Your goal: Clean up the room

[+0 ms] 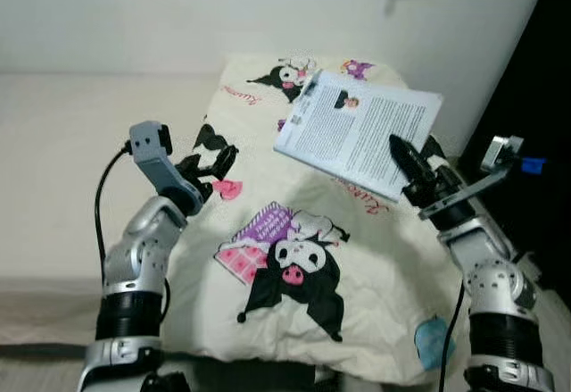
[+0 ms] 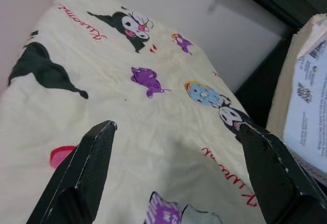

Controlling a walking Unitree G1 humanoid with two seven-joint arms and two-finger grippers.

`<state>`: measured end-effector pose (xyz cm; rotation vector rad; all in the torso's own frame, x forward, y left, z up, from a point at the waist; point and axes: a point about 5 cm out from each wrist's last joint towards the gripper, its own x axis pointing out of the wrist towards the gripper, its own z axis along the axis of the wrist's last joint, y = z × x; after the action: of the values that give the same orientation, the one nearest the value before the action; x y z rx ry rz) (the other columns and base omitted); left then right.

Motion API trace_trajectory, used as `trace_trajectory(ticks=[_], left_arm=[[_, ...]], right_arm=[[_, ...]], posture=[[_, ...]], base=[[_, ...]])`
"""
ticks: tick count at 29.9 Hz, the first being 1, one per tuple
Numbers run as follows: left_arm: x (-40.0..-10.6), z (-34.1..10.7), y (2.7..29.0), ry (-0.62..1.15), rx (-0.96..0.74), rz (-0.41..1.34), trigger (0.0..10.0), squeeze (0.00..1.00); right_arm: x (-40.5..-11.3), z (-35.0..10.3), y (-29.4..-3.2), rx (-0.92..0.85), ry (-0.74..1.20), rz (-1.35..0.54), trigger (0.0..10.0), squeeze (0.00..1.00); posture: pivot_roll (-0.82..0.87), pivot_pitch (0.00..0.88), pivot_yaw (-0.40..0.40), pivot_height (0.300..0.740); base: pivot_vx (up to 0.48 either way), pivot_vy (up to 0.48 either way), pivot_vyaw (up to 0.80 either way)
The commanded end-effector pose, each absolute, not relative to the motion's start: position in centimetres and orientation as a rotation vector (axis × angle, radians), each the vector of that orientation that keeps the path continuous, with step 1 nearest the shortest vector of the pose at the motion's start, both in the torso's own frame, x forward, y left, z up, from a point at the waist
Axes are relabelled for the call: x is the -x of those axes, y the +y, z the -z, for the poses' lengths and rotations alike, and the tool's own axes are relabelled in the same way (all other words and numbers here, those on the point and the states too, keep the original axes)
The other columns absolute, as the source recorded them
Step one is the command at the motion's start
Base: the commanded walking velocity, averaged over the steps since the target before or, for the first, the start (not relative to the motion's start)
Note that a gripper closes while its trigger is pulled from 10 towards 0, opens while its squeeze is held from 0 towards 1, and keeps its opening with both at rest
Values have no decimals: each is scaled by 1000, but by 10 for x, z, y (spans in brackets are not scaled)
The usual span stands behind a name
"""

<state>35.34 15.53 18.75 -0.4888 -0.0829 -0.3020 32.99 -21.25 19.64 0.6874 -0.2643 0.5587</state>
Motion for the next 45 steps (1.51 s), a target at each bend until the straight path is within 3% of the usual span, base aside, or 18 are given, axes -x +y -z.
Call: trace_trajectory(ticks=[1,7,12,18,26,30,37,45], left_arm=[[-355,-187,154,-75,497,294,10000,0],[-352,-183,146,-102,494,273,10000,0],[-355,-176,140,-22,435,287,10000,0],[-353,-173,133,-12,406,328,10000,0],[-352,-174,134,-54,444,322,10000,0],[-353,-167,139,-22,378,288,10000,0],[-352,-160,141,4,329,270,10000,0],[-348,-126,162,83,283,145,10000,0]], right_arm=[[-329,-205,-211,-683,-299,-577,10000,0],[-328,-197,-201,-687,-266,-594,10000,0],[-328,-194,-199,-683,-250,-601,10000,0],[-328,-191,-195,-660,-221,-623,10000,0],[-329,-184,-190,-642,-189,-617,10000,0],[-331,-173,-190,-627,-145,-573,10000,0],[-328,-163,-188,-608,-126,-570,10000,0],[-322,-154,-180,-547,-87,-603,10000,0]], posture=[[-92,0,-23,576],[-89,0,-28,601],[-89,0,-30,621],[-90,0,-30,661],[-84,0,-26,691],[-81,0,-22,711],[-82,0,-17,711],[-84,0,-10,711]], base=[[0,0,0],[-121,0,0],[0,0,0],[-480,0,0],[-420,0,0],[0,0,0],[0,0,0],[0,0,800]])
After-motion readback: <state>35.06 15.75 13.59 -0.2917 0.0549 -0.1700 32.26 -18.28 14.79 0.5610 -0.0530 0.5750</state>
